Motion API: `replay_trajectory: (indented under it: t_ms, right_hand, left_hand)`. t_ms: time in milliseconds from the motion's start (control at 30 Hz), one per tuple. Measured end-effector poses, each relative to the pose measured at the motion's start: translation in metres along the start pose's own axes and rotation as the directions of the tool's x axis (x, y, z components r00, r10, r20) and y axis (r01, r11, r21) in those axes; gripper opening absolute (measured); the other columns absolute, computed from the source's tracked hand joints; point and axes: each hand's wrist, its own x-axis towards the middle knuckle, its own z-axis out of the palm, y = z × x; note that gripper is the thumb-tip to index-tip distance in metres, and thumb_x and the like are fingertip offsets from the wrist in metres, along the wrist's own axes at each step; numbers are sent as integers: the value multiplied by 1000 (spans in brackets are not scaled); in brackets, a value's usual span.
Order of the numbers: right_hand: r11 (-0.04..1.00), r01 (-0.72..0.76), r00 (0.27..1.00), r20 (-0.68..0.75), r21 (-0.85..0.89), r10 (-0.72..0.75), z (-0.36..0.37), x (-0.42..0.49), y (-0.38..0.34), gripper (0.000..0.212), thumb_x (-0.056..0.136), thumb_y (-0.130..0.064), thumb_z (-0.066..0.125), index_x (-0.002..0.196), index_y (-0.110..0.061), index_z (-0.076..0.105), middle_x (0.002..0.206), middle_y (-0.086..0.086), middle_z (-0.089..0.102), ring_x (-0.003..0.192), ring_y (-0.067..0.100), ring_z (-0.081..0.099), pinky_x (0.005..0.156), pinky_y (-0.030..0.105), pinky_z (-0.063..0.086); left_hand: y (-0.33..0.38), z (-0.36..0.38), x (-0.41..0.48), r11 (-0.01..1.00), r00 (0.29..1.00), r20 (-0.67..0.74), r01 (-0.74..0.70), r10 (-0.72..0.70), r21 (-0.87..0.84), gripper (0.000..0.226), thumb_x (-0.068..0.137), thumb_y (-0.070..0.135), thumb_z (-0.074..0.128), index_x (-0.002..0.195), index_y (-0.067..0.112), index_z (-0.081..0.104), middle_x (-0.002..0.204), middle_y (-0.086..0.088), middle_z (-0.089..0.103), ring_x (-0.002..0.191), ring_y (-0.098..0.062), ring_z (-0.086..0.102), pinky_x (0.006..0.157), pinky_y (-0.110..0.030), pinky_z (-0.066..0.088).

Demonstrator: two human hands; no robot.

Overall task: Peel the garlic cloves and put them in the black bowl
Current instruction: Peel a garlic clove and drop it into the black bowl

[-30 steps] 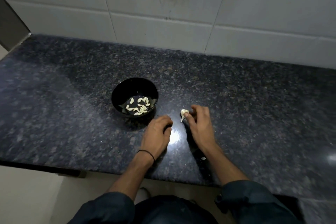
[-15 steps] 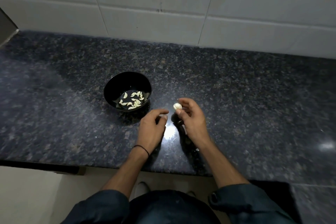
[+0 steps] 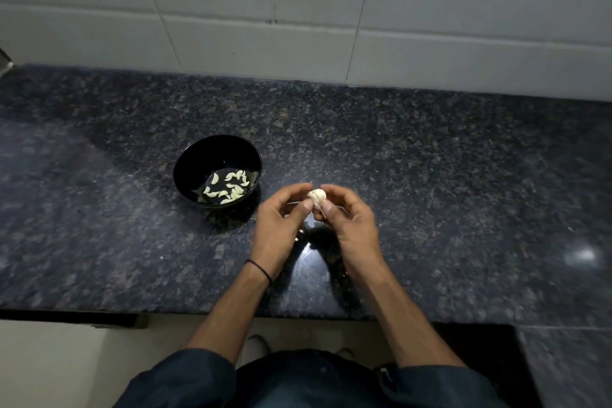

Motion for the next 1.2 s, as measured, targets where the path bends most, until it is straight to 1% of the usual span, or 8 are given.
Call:
replay_trajectory:
  t_ms: [200,333,467,667,767,900,1033,1200]
  right_hand:
    - [1000,-3,1000,-10,-26,3,-3,0,-4,14,100,-4,58,112,-10,63,99,12,74,78,16,67,69,27,57]
    - [993,26,1000,-12,-114,-28,-2,-2,-8,10,100,-12,61,110,-13,64,99,8,75,79,16,70,78,31,59]
    - [972,93,994,-29,-214,-102,0,-6,-14,7,99,-20,65,104,-19,69,101,-1,76,89,17,73,84,38,60]
    - [910,139,968,-141,-390,-208,2,-7,-12,6,96,-24,68,92,-23,73,90,-6,73,87,11,69,81,40,58]
    - [890,145,960,-155,-433,-232,4,-7,-13,6,95,-23,69,91,-22,74,91,-6,70,88,10,68,80,35,57]
    - [882,148,957,-162,-447,-243,6,-9,-15,6,94,-22,70,90,-19,74,91,-7,69,87,9,66,77,28,55]
    - [870,135,958,-161,-473,-237,8,-8,-17,7,93,-23,70,88,-19,72,91,-7,68,86,7,65,74,21,53]
    - [829,138,949,-167,-542,-268,12,-10,-18,8,94,-22,69,87,-18,70,90,-7,66,83,4,62,70,13,47]
  left_hand:
    - [-1,-1,1,1000,1000,24,9,-10,28,26,89,12,73,115,13,73,108,-3,75,104,-29,69,96,-55,53]
    - [-1,1,0,1000,999,34,-11,10,26,24,89,16,72,113,14,73,108,-3,75,105,-29,69,96,-57,52]
    - [-1,3,0,999,999,20,-33,32,32,19,90,9,71,109,11,73,104,-3,76,103,-25,70,96,-48,54]
    - [1,9,-3,999,999,4,38,-38,-22,14,91,8,70,105,12,71,101,-3,76,98,-20,72,81,-37,58]
    - [1,10,-5,998,999,18,48,-47,-46,14,92,10,70,106,9,67,103,-6,75,103,-25,71,86,-46,58]
    - [5,12,-6,996,999,-2,40,-40,-79,9,92,4,68,100,6,65,100,-11,75,97,-27,72,76,-33,59]
    - [8,12,-7,996,999,-29,30,-33,-78,8,90,2,71,96,4,66,95,-12,76,92,-24,74,83,-34,60]
    - [10,13,-7,994,997,-61,37,-44,-104,8,89,-2,70,96,-3,66,94,-16,75,93,-28,74,84,-34,60]
